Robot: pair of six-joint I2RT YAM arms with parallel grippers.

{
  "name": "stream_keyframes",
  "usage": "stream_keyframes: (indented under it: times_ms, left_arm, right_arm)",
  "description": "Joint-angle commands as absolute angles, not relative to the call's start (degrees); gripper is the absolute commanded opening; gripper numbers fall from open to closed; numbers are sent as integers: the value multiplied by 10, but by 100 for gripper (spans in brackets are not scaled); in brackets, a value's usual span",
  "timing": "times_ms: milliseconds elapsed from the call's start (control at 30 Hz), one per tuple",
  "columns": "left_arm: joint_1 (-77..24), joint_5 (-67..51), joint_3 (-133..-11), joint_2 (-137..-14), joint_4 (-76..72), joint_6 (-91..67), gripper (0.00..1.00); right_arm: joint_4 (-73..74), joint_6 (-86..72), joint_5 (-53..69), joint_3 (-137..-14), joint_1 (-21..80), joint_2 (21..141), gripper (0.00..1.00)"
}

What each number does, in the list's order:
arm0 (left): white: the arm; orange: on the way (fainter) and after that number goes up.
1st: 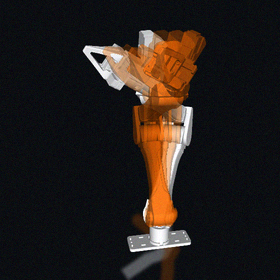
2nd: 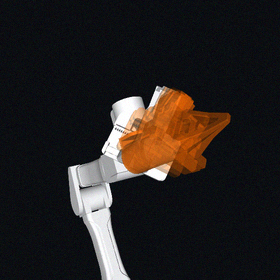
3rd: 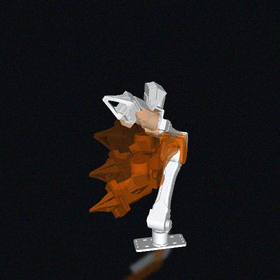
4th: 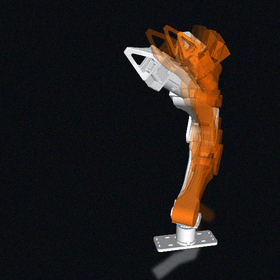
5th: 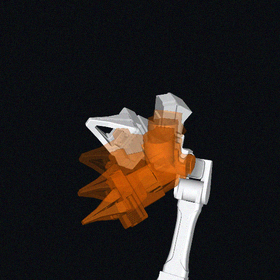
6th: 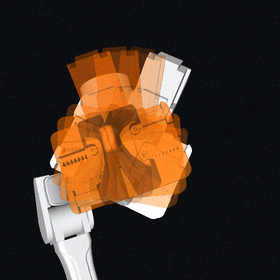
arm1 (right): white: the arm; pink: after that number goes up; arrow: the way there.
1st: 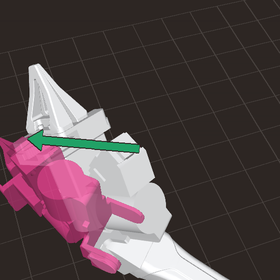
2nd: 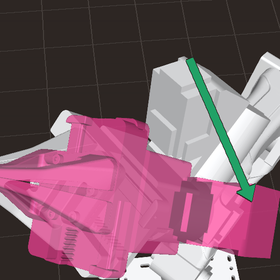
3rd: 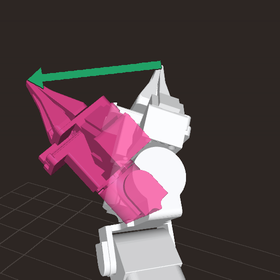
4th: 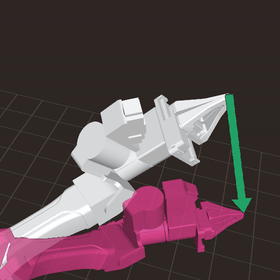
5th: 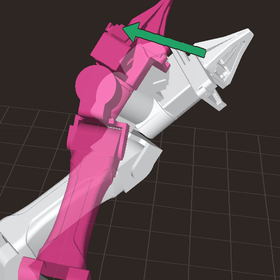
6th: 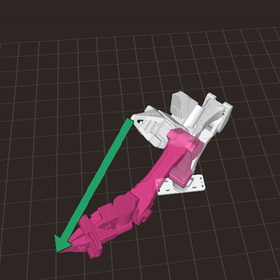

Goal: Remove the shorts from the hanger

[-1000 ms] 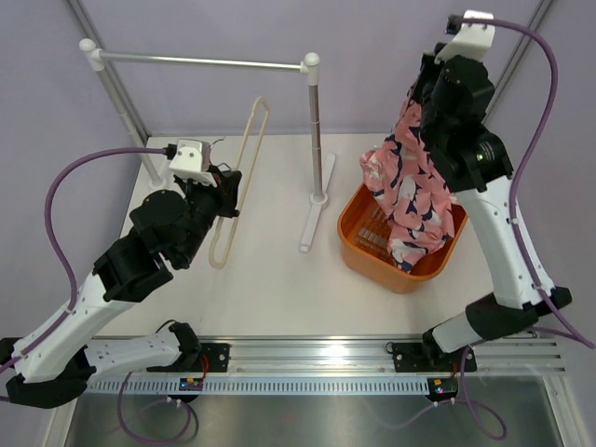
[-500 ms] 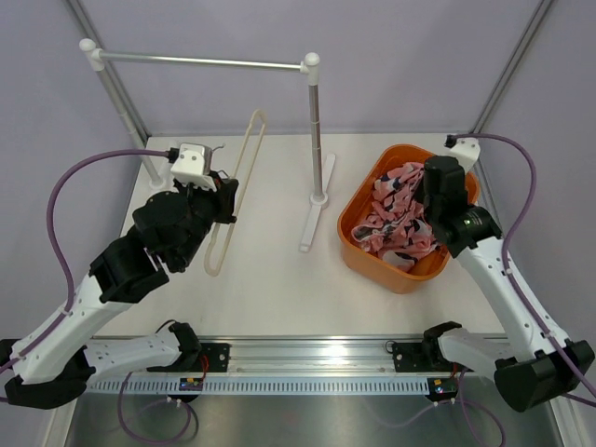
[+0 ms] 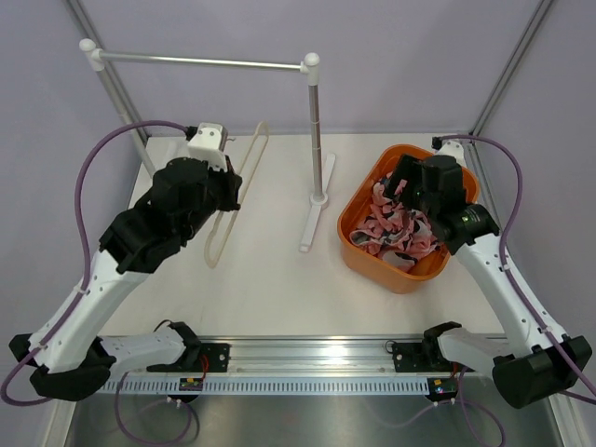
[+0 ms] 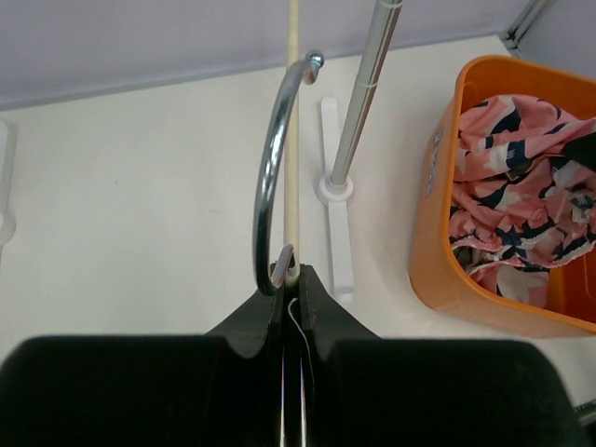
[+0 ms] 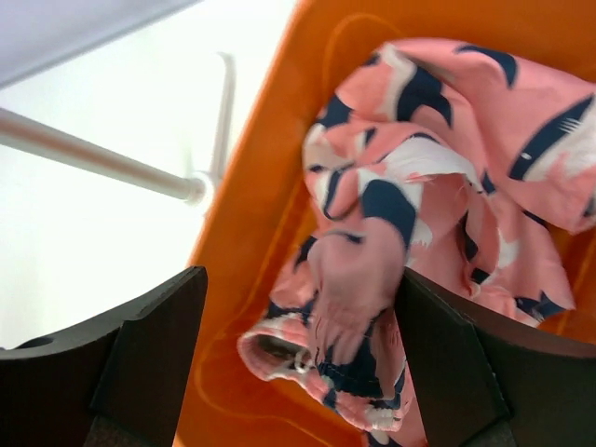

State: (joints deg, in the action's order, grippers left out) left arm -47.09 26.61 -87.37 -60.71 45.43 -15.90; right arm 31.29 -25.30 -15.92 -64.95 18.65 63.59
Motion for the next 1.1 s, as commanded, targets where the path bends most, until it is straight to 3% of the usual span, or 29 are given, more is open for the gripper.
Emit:
stream_keyframes:
  times_ms: [0, 200, 667, 1067]
  left_arm:
    - [-391, 142, -905, -627, 447, -162, 0]
    - [-293, 57, -950, -698, 403, -152, 0]
    - [-267, 109, -1192, -922, 379, -120, 0]
    - [-258, 115, -1245, -976, 345, -92, 0]
  right_arm:
    - [286, -251, -83, -700, 184, 622, 90]
    - [294, -239, -48, -736, 184, 621, 91]
    - [308, -231, -33, -774, 185, 592, 92]
    - [301, -218, -32, -770, 185, 580, 92]
